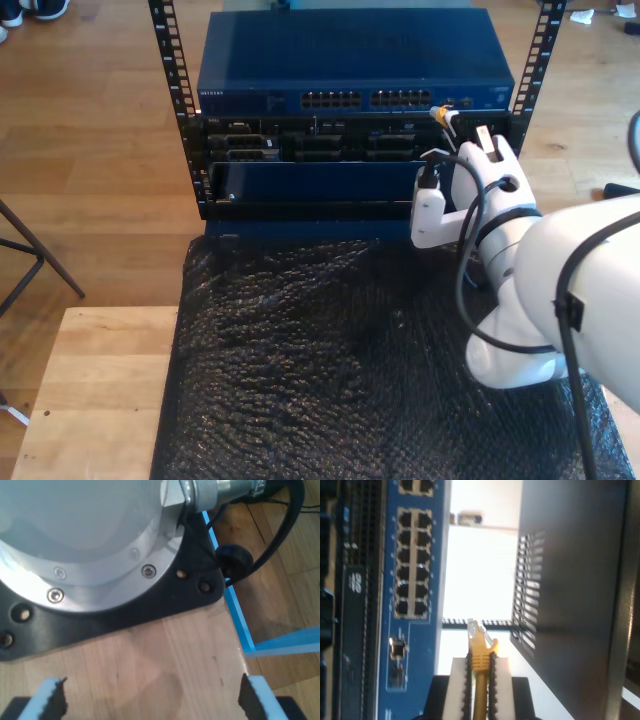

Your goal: Grab the cable and plug it in

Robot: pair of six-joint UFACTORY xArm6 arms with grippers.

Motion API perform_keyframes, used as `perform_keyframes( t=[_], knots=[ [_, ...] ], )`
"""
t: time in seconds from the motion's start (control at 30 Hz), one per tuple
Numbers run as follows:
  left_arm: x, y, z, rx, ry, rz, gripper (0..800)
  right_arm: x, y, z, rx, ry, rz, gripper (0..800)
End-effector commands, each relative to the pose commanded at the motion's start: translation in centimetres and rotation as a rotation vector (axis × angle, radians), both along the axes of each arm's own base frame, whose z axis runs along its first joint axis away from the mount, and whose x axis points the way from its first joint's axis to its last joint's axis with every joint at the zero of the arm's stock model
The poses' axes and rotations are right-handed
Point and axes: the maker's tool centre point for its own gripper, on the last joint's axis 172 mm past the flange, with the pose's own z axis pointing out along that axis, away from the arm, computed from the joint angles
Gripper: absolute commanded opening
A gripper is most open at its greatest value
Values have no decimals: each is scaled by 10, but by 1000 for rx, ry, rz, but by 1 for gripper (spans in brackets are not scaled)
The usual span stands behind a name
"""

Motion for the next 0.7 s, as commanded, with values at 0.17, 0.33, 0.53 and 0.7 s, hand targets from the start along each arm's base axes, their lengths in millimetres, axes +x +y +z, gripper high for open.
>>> perform_keyframes(
  t=[0.17, 0.33, 0.53, 0.7],
  knots=[
    [0, 0, 0, 0, 0, -2, 800, -10, 3, 11, 4, -44, -62, 0],
    [0, 0, 0, 0, 0, 0, 800, -7, 4, 5, 16, -46, -128, 0],
    [0, 0, 0, 0, 0, -2, 800, 3, -5, 12, 35, -80, -218, 0],
    [0, 0, 0, 0, 0, -2, 800, 9, -6, 5, 46, -83, -252, 0]
  ],
)
